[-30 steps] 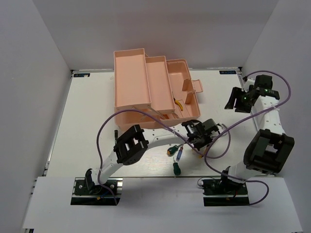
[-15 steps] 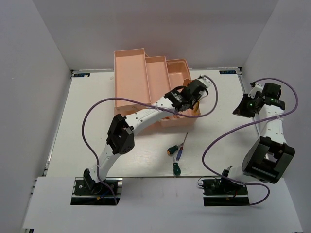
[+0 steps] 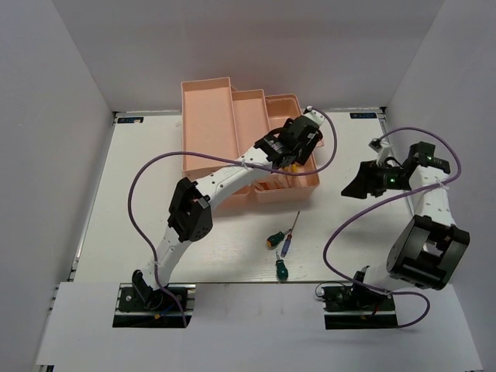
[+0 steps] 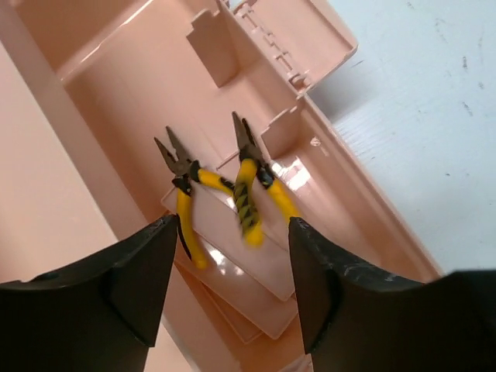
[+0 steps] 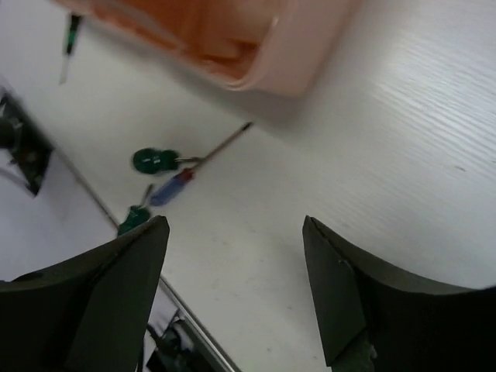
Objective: Sort the tools into containers
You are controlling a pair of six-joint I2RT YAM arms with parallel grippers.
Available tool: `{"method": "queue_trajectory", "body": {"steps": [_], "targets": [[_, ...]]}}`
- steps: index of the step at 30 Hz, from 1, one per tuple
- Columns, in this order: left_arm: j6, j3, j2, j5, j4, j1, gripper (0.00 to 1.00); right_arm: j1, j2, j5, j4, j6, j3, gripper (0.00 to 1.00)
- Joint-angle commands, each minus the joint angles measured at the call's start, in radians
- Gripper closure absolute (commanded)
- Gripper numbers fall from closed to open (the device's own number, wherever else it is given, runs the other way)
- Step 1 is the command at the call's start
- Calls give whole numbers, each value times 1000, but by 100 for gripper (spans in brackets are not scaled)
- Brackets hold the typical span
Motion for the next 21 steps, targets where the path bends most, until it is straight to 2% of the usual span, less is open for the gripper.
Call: {"method": "queue_trajectory", "body": {"steps": [1,2,3,4,5,6,7,8,9,10,11,12,13,14,15,16,18,21], "targets": [[-6,77,-51,20,31,-6,30,64,52,-273,-316,-422,50,26],[-6,86,-69,8,22,-6,30,108,54,-269,-356,-451,47,41],[4,86,-88,-4,11,-15,31,128,48,-265,-379,-476,39,49],[4,86,-132,-15,11,-15,51,150,38,-259,-386,-564,12,58],[4,72,-160,-15,-24,-28,66,235,20,-238,-402,-603,-26,75],[-7,48,-196,-6,-39,-28,78,268,-10,-232,-396,-631,-51,80],[-16,-57,-242,34,-49,-38,93,329,-27,-227,-392,-742,-114,82],[-36,-139,-361,51,-49,-38,95,403,-93,-203,-355,-771,-181,80],[-53,-237,-431,60,-34,-38,95,431,-116,-192,-291,-803,-247,74],[-76,-444,-501,89,-23,-47,90,496,-138,-180,-248,-803,-284,65],[-103,-543,-569,107,-23,-48,81,550,-205,-131,-150,-818,-315,44],[-167,-640,-633,108,-9,-48,68,596,-221,-109,-61,-820,-394,39],[-197,-813,-746,156,3,-48,56,618,-239,-91,31,-817,-415,36],[-217,-889,-792,189,19,-48,41,636,-254,-36,64,-841,-427,34],[-281,-952,-830,201,28,-48,37,685,-250,-14,88,-861,-457,29],[-310,-1053,-882,227,43,-57,34,695,-235,3,145,-877,-461,29],[-369,-1144,-910,236,62,-66,31,725,-178,54,179,-942,-456,26],[-424,-1195,-924,212,62,-66,31,745,-123,83,232,-1045,-444,26]]}}
